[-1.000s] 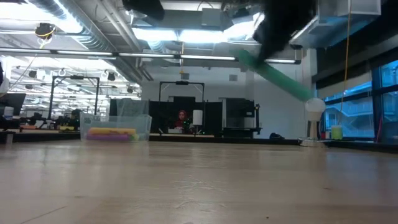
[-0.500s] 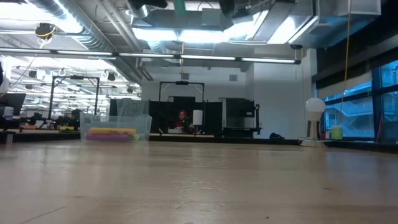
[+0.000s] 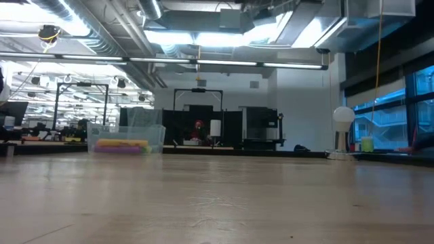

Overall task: Pick & Place Markers
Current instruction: Return to Home Position

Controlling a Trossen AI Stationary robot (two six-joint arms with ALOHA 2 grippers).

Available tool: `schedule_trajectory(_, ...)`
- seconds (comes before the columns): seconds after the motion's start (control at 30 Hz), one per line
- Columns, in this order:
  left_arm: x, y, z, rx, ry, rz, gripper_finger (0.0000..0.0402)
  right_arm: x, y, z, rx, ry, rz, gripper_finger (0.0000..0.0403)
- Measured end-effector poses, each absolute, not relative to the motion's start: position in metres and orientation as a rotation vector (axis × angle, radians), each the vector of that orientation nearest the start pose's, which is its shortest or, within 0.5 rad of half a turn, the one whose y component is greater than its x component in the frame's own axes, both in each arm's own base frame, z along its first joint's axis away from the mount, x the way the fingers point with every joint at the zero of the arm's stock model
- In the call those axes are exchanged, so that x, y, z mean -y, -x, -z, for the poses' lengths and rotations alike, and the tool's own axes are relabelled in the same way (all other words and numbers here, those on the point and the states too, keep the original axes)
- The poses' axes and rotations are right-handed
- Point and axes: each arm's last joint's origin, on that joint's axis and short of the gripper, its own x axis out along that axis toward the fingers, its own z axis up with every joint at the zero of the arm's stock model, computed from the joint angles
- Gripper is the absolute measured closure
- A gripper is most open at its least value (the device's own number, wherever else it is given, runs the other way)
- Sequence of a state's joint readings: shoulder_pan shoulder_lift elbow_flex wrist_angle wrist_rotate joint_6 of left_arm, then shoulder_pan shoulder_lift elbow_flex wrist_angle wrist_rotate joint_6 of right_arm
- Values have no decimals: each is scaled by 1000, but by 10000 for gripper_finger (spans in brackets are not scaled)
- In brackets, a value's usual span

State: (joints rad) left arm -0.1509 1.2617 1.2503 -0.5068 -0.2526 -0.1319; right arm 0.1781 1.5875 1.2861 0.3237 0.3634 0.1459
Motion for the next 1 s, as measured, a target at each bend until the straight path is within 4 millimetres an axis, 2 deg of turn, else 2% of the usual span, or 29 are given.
schedule_trajectory(0.17, 31, -265, -362, -540, -9, -123, 344, -56, -367, -352, 14, -133, 180, 337)
schedule_trajectory(0.33, 14, -263, -357, -604, -29, -171, 345, -50, -368, -349, -15, -143, 196, 320)
schedule_trajectory(0.43, -4, -253, -346, -767, -109, -282, 345, -43, -369, -346, -37, -199, 213, 291)
schedule_trajectory(0.6, -60, -223, -323, -1157, -152, -565, 345, -35, -369, -341, -73, -365, 221, 243)
schedule_trajectory(0.73, -118, -207, -314, -1294, -106, -739, 345, -32, -369, -335, -127, -399, 234, 224)
schedule_trajectory(0.87, -172, -204, -296, -1300, -1, -686, 338, -32, -368, -333, -158, -359, 237, 221)
schedule_trajectory(1.0, -206, -199, -267, -1373, 126, -561, 306, -31, -368, -333, -161, -349, 238, 220)
